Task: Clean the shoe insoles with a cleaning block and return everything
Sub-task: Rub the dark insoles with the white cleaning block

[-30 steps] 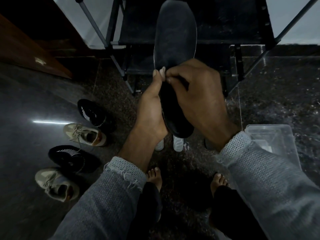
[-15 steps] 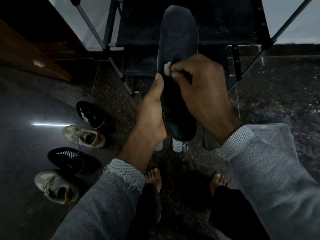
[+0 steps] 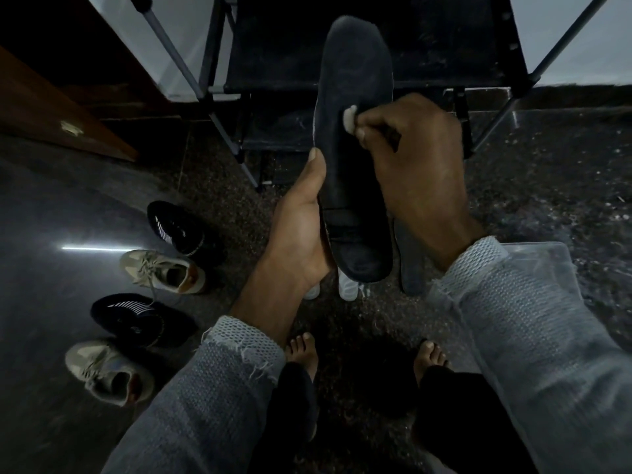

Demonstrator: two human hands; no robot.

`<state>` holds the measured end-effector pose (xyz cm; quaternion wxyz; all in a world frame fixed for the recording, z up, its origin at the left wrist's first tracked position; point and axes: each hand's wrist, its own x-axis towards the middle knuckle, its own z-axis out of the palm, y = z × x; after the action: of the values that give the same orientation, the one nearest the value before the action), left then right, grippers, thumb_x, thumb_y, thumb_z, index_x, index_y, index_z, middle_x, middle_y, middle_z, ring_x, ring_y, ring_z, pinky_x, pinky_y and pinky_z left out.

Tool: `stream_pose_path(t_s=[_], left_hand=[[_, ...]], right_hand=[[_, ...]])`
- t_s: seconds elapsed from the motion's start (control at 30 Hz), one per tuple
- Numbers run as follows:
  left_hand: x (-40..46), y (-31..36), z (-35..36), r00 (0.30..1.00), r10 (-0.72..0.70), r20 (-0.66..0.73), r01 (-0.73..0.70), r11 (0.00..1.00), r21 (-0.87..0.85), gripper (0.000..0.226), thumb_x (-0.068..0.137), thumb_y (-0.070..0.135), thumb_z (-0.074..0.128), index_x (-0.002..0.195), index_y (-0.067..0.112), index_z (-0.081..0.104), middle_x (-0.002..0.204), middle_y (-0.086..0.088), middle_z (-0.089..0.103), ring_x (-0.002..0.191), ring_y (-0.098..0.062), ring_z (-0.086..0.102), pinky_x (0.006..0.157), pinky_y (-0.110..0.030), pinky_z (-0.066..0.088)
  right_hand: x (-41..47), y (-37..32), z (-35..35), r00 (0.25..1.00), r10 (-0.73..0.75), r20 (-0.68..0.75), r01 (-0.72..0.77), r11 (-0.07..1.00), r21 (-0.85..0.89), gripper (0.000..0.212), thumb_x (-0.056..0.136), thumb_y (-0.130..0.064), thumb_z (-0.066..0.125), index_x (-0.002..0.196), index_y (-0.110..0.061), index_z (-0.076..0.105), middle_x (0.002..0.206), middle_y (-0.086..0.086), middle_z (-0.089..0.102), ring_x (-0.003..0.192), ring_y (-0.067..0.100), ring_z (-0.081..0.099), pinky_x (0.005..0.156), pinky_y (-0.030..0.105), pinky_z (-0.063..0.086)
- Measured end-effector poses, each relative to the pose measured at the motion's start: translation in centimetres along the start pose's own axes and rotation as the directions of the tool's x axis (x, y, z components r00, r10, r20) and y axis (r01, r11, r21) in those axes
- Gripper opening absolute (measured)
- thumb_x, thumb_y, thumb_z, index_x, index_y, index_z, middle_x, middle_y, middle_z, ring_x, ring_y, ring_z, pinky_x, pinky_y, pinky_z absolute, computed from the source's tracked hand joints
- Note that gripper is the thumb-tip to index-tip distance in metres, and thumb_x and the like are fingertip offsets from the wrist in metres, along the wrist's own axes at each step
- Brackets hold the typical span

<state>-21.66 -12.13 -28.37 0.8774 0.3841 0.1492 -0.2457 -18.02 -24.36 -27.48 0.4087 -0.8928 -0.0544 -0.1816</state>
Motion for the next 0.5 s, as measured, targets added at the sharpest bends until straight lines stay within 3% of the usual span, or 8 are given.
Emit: stream_pose_path(t_s=[0.07,0.13,0.3,0.4,0.5], left_hand=[[0.1,-0.1,0.0,1.000,-0.002,-0.012,0.002,1.000,0.018,0.053,0.103,0.044,0.032,0.145,0.012,0.043,0.127,-0.010,0.062,0.111,-0.024,0.063,0.086,-0.035,0.055],[0.0,-0.1,0.0,1.000,0.000,-0.014,0.000,1.000,0.014,0.052,0.103,0.044,0.034,0.144,0.013,0.044,0.129,-0.011,0.062,0.115,-0.025,0.062,0.089,-0.036,0.054],[0.0,-0.4,-0.3,1.000,-0.002,-0.023,0.002,1.000,-0.010,0.052,0.101,0.045,0.035,0.143,0.016,0.045,0.136,-0.013,0.057,0.123,-0.028,0.057,0.095,-0.039,0.051],[0.1,-0.4,-0.2,0.999,0.002,-0.041,-0.001,0.999,0.036,0.054,0.101,0.045,0.035,0.144,0.013,0.043,0.136,-0.013,0.057,0.122,-0.028,0.057,0.096,-0.038,0.051],[0.1,0.1,-0.2,0.997,0.014,-0.080,-0.008,0.997,0.075,0.055,0.102,0.046,0.033,0.141,0.010,0.047,0.124,-0.011,0.063,0.109,-0.024,0.063,0.090,-0.036,0.055]], right_hand=[[0.2,0.5,-0.3,0.999,0.032,-0.014,-0.032,0.999,0.011,0.012,0.090,-0.017,0.064,0.089,-0.011,0.074,0.088,0.003,0.067,0.078,0.010,0.061,0.070,0.021,0.049],[-0.1,0.0,0.0,1.000,-0.002,-0.008,0.002,0.999,0.040,0.011,0.088,-0.015,0.065,0.089,-0.010,0.075,0.089,0.002,0.067,0.079,0.008,0.061,0.071,0.019,0.049],[-0.5,-1.3,0.8,0.993,-0.100,0.059,0.097,0.994,0.055,0.011,0.087,-0.013,0.064,0.088,-0.008,0.075,0.087,0.004,0.067,0.080,0.015,0.062,0.073,0.032,0.052],[-0.1,-0.1,0.3,0.998,-0.006,0.058,0.007,1.000,-0.011,0.011,0.088,-0.014,0.064,0.089,-0.010,0.074,0.090,0.004,0.066,0.082,0.015,0.062,0.074,0.034,0.052],[0.2,0.5,-0.3,0.991,0.115,0.071,-0.121,0.988,0.094,0.008,0.088,-0.014,0.066,0.090,-0.014,0.074,0.089,-0.001,0.067,0.079,0.005,0.063,0.074,0.018,0.051]])
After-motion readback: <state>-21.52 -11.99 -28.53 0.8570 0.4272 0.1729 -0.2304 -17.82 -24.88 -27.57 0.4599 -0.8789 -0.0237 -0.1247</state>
